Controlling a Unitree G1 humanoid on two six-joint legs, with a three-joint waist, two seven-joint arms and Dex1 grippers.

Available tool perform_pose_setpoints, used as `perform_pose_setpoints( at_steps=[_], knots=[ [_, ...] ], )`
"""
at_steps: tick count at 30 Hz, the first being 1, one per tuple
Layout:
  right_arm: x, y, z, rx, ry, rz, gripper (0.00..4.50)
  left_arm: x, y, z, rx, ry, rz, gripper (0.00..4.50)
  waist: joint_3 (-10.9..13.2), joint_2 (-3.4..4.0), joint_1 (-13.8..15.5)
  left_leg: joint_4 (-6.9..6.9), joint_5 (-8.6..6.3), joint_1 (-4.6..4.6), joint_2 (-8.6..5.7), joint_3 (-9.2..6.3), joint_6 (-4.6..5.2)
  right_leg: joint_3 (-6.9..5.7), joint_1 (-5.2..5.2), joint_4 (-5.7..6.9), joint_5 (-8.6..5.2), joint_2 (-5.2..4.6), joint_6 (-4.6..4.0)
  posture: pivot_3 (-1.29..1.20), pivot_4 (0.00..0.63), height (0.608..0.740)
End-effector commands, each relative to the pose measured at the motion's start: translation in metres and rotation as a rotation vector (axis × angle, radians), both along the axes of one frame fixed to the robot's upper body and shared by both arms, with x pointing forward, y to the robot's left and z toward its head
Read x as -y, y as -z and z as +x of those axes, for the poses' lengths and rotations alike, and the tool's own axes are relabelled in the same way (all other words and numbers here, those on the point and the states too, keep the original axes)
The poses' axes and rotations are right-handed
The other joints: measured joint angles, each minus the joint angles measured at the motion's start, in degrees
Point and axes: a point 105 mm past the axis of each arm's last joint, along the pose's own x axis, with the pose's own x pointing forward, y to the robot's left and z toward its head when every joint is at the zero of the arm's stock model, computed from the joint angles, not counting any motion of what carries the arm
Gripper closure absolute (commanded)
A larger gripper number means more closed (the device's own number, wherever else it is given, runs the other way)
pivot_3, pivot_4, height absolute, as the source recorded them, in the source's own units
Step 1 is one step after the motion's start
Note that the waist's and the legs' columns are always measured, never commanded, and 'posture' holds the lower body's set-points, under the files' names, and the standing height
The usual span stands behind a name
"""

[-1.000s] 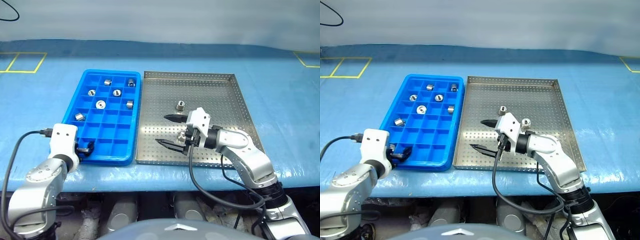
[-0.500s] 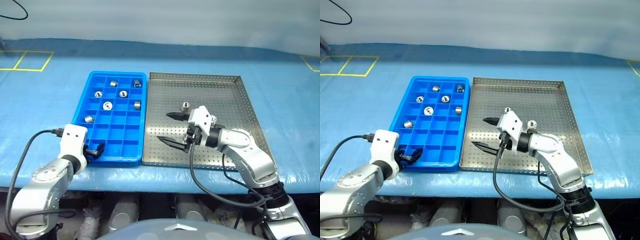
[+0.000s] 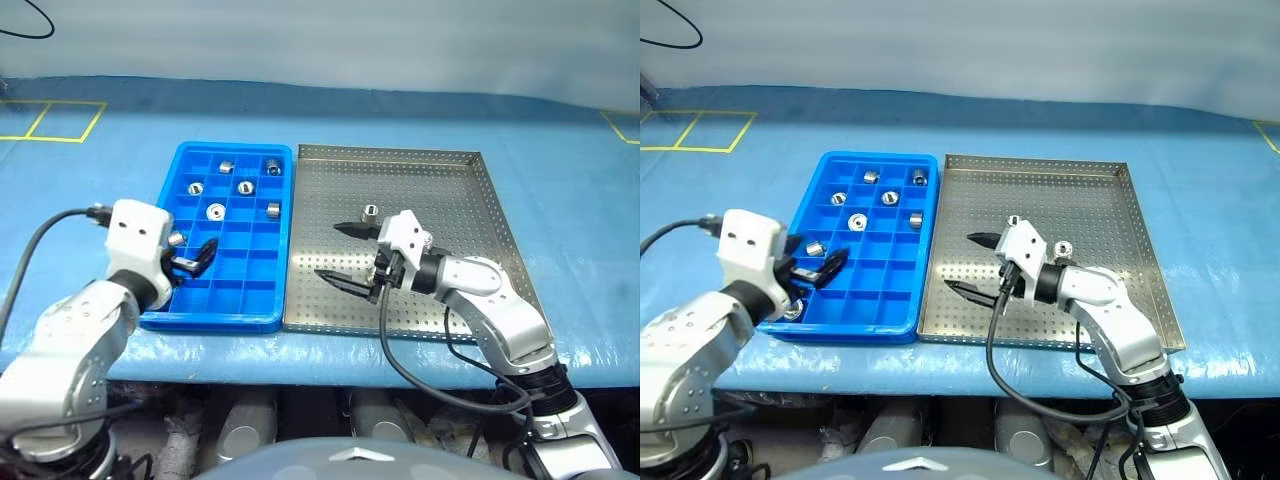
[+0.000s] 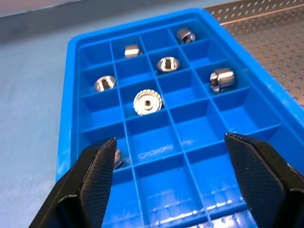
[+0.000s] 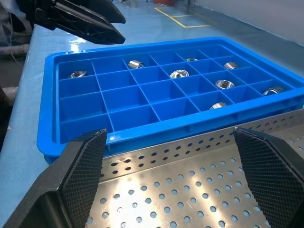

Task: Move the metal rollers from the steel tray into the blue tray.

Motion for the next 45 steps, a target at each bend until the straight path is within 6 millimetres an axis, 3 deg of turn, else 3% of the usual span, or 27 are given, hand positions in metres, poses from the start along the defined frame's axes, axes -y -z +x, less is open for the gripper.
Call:
perform_pose_setpoints(
  at_steps=[1,5,12,19,29,40,43,45],
  knots=[
    [0.014,-0.016,0.004,0.074,0.068,0.003,0.00,0.034,0.001,0.012,0.009,0.147,-0.035,0.54,0.00,0.01,-0.01,0.00,0.00,0.00,-0.02,-0.01,0.00,0.00,0.01,0.00,0.01,-0.01,0.00,-0.13,0.150,0.740],
    [0.040,-0.016,0.007,0.103,0.177,-0.070,0.00,0.076,0.008,0.026,-0.003,0.350,-0.079,0.54,0.00,0.01,-0.67,0.01,0.00,-0.01,-0.04,0.00,0.01,-0.01,0.01,-0.01,0.00,-0.01,-0.01,-0.19,0.150,0.740],
    [0.072,-0.010,0.000,0.101,0.318,-0.165,0.00,0.121,0.026,0.043,-0.068,0.595,-0.117,0.54,-0.01,0.06,-3.85,-0.03,-0.06,-0.05,0.00,0.24,0.09,0.07,-0.04,-0.05,0.10,0.05,-0.19,-0.31,0.150,0.740],
    [0.075,-0.005,-0.013,0.089,0.375,-0.159,0.00,0.152,0.050,0.044,-0.166,0.805,-0.063,0.54,-0.02,0.08,-8.45,0.01,-0.09,-0.03,0.01,0.44,0.14,0.24,-0.03,-0.04,0.01,0.11,0.09,-0.39,0.150,0.740],
    [0.071,-0.001,-0.017,0.074,0.392,-0.142,0.00,0.153,0.070,0.060,-0.185,0.785,0.072,0.54,-0.02,0.09,-14.70,0.03,-0.14,0.05,0.01,0.55,0.26,0.62,-0.02,-0.03,0.08,0.15,0.30,-0.40,0.150,0.740],
    [0.065,-0.003,-0.012,0.084,0.369,-0.129,0.00,0.143,0.093,0.063,-0.245,0.726,0.162,0.54,-0.01,0.08,-15.89,0.02,-0.18,0.07,0.02,0.77,0.36,0.86,-0.06,-0.04,0.13,0.17,0.43,-0.38,0.150,0.740],
    [0.062,-0.002,-0.011,0.082,0.355,-0.125,0.00,0.141,0.094,0.063,-0.249,0.715,0.158,1.12,-0.01,0.08,-15.71,0.02,-0.20,0.07,0.02,0.83,0.39,0.94,-0.11,-0.04,0.13,0.17,0.45,-0.36,0.150,0.740],
    [0.060,-0.002,-0.011,0.082,0.347,-0.123,0.00,0.141,0.094,0.062,-0.248,0.715,0.156,1.76,-0.01,0.08,-15.58,0.02,-0.21,0.07,0.01,0.87,0.42,0.99,-0.11,-0.04,0.15,0.16,0.48,-0.36,0.150,0.740]
  ],
)
